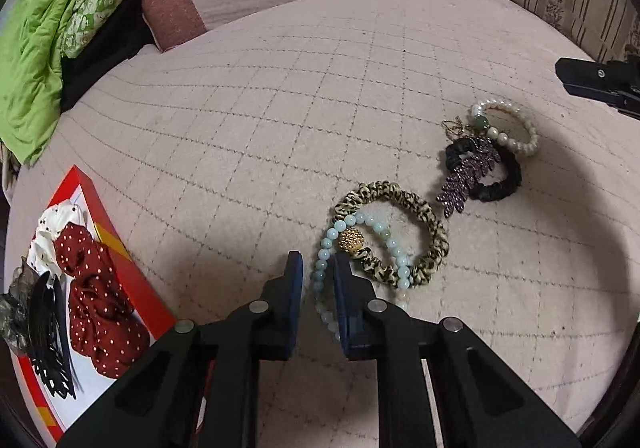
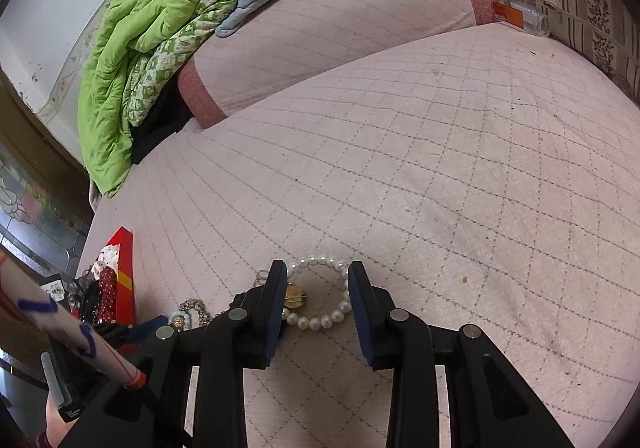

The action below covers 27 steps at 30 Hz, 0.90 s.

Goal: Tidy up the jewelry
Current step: 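Grasp the beaded bracelet with the left gripper while the right grasps the pearl bracelet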

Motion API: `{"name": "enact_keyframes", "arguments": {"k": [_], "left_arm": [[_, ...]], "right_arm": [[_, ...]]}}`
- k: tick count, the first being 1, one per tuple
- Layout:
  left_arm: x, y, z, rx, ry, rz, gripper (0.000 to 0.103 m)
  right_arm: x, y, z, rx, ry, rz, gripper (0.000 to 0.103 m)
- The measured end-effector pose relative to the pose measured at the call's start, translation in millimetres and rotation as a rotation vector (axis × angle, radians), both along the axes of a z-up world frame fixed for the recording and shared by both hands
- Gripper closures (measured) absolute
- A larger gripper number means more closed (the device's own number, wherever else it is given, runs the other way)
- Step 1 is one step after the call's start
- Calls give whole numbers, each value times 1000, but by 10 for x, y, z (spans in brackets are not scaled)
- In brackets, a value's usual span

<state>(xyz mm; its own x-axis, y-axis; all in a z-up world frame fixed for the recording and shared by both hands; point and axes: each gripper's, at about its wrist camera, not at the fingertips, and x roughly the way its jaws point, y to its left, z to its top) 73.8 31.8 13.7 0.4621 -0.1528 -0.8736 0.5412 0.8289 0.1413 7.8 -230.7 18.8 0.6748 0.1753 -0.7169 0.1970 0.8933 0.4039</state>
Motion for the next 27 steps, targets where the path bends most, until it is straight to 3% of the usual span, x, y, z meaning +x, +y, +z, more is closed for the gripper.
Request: {"name": "enact_keyframes", "arguments": {"k": [3, 6, 11, 14, 18, 22, 27], "left_arm": [[-41, -104, -25, 4, -39, 3, 98], [27, -47, 69, -140, -2, 24, 98], [-62, 64, 469, -377, -106, -16, 98], [-132, 106, 617, -446, -164, -30, 98], [-167, 153, 714, -478, -206, -26, 98], [-154, 179, 736, -476, -217, -22, 98], [-184, 233, 744, -468, -226, -8, 98]], "right_arm": [[38, -10, -70, -41, 39, -4, 69], [111, -15, -205, -87, 103, 2, 69], [165, 60, -268, -131, 112, 40, 69], [234, 121, -329, -158, 123, 53, 69], [337, 195, -483, -214, 168, 71, 74], [369, 300, -451, -341, 182, 85, 91], [306, 215, -279, -322, 128, 23, 93]]}}
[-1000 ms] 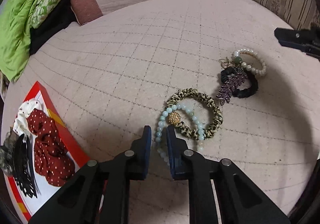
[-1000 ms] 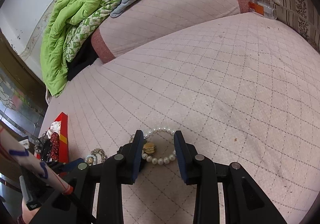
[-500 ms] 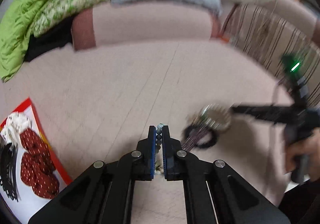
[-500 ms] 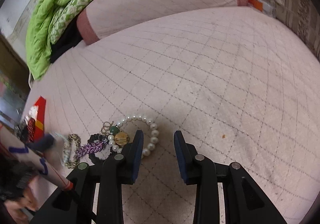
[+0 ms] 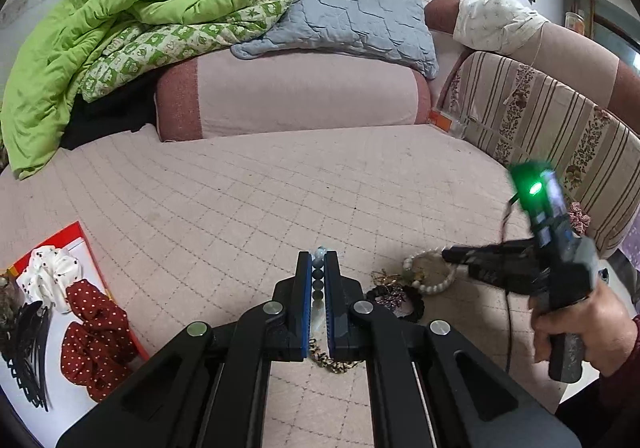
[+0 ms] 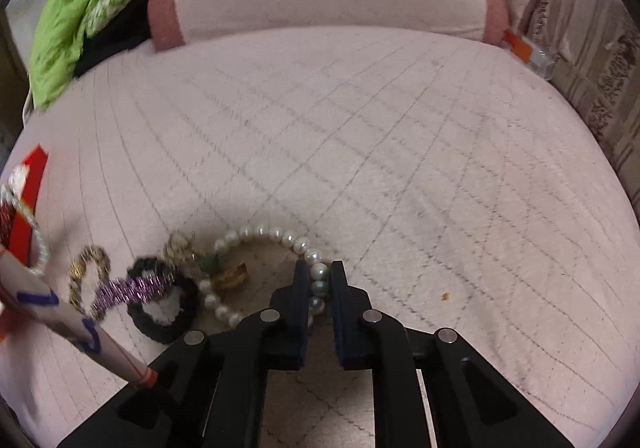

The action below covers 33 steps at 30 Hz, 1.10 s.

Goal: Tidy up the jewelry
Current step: 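Grasp the beaded bracelet with the left gripper while the right grasps the pearl bracelet, then carry both bracelets to the tray and lower them in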

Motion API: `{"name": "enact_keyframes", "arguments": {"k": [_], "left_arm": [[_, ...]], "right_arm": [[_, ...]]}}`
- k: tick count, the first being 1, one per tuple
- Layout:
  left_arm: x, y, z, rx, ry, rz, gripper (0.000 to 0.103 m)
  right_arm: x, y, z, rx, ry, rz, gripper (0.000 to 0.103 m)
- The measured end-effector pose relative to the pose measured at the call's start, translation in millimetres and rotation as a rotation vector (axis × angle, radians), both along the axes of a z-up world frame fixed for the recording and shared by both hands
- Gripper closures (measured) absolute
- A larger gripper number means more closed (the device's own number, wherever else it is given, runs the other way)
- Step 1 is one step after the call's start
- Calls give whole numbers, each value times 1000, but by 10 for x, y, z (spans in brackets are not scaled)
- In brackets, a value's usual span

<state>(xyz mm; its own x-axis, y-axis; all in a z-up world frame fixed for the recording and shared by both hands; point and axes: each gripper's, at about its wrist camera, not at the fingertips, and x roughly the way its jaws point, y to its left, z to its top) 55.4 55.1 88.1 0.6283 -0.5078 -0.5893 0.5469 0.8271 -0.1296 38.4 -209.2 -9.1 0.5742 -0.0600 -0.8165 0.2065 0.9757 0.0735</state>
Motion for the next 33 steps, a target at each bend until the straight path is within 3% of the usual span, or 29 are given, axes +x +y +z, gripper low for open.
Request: {"name": "enact_keyframes", "arguments": {"k": [5, 11, 14, 33], "left_arm": [[-27, 81, 46, -21, -18, 42, 98], [-7, 196, 97, -39, -25, 79, 98], [-10, 244, 113, -38, -30, 94, 98], [-53, 766, 188, -42, -33, 187, 98]], "right_arm": [[-174, -23, 392, 63, -175, -21, 93], [-320, 166, 772, 136, -391, 36, 93], [-362, 273, 869, 171, -452, 59, 92], [-283, 1081, 923, 240, -469, 242, 92]]}}
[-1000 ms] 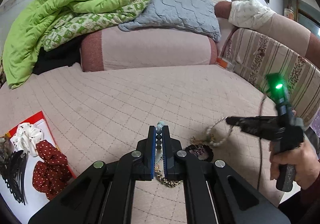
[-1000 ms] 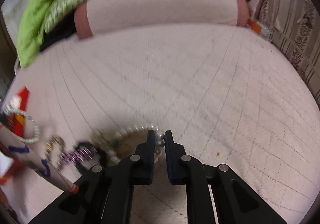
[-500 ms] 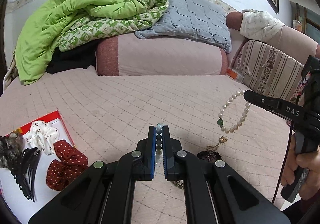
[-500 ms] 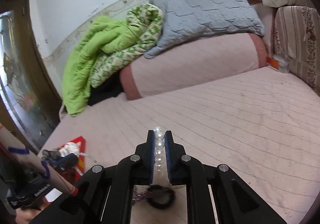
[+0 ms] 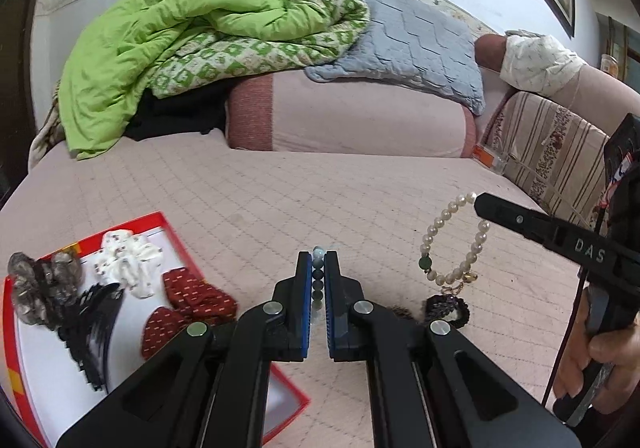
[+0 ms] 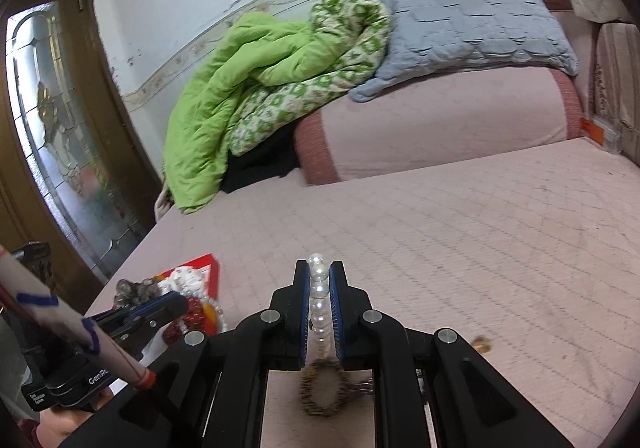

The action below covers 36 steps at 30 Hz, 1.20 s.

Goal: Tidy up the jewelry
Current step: 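Carry both bracelets to the tray and lower them in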

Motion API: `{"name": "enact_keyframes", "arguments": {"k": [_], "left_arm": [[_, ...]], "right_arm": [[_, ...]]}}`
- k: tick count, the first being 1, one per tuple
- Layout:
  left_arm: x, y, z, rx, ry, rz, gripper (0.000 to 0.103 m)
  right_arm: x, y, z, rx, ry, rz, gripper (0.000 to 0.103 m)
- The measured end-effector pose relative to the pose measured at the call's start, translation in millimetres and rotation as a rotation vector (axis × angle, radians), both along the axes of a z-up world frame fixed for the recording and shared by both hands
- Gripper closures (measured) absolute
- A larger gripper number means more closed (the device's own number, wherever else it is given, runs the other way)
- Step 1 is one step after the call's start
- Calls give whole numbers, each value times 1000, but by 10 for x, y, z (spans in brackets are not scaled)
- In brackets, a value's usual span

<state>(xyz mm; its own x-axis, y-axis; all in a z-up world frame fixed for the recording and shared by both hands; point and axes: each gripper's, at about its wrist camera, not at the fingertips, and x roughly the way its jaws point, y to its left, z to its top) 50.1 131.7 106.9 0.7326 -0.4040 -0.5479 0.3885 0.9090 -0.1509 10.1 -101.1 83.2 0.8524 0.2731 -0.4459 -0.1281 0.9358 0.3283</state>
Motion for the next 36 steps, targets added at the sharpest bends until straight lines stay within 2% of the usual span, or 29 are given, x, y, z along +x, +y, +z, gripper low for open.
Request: {"name": "enact_keyframes", "arguments": {"k": [11, 21, 26, 31, 36], "left_arm": [[-157, 671, 55, -28, 3, 104, 98], [-398, 1618, -7, -58, 40, 297, 98], [-316, 1966, -163, -43, 87, 383, 98], [-162, 2095, -359, -15, 145, 429, 98], [-53, 2192, -434, -14, 173, 453, 98]], "right_arm": [[26, 788, -17, 55, 9, 162, 92], [-51, 1766, -106, 75, 34, 380, 92], [14, 2153, -216, 92, 75, 480, 92], [191, 2365, -432, 97, 140, 490, 92], [420, 2351, -557, 73, 161, 440, 92]]}}
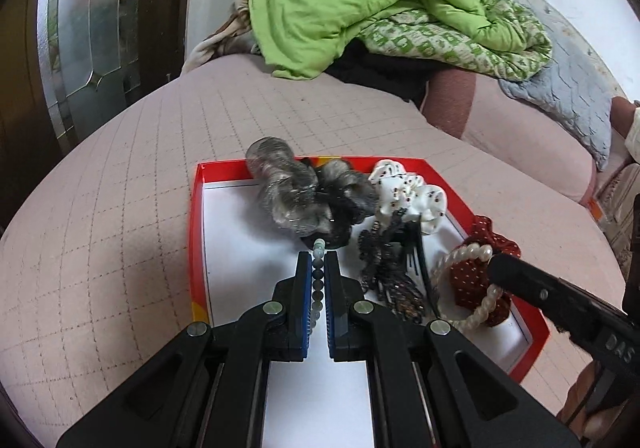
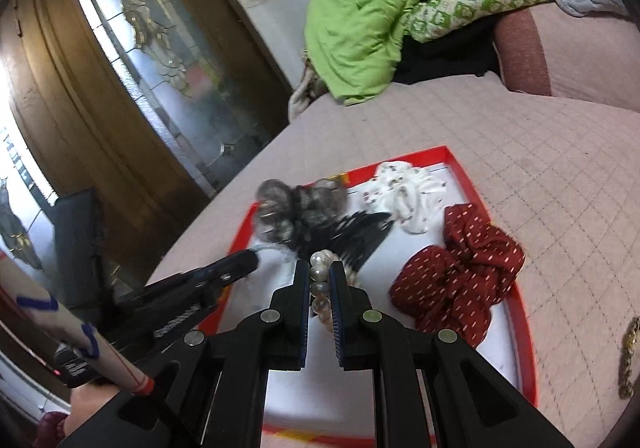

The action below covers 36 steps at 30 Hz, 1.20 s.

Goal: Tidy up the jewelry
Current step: 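Carry both bracelets to the tray and lower them in, then open both grippers over the tray and move them back to the bed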

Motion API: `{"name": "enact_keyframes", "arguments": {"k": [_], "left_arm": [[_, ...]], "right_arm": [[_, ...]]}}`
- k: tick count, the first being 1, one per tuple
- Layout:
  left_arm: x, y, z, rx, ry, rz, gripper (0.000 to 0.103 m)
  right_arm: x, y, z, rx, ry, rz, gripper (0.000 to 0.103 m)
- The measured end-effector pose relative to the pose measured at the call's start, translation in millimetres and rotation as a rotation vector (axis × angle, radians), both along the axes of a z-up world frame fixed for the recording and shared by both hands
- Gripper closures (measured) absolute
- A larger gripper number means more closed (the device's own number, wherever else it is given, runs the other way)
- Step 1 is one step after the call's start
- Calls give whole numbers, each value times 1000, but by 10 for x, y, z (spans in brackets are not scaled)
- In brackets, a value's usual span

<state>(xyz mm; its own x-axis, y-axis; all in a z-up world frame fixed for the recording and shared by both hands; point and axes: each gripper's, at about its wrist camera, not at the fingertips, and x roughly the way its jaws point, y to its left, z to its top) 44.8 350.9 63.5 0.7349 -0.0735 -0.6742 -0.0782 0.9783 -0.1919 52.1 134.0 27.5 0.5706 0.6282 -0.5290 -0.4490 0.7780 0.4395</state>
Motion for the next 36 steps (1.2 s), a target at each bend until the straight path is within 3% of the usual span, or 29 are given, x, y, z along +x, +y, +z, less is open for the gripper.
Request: {"name": "enact_keyframes", "arguments": {"k": [8, 14, 30, 34, 36], "left_arm": [[94, 17, -68, 7, 35, 24, 98], [117, -44, -92, 27, 50, 18, 98], [135, -113, -69, 33, 52, 20, 97], [93, -132, -19, 46, 30, 32, 84], [69, -157, 34, 43, 12, 33, 84]], "right_arm": [[229, -217, -85, -33, 34, -102, 92], [238, -211, -121, -83, 38, -115, 91], [189, -164, -162, -91, 48, -96, 91], [158, -172, -103, -81, 37, -90, 90], [136, -179, -77, -76, 33, -89, 91]]}}
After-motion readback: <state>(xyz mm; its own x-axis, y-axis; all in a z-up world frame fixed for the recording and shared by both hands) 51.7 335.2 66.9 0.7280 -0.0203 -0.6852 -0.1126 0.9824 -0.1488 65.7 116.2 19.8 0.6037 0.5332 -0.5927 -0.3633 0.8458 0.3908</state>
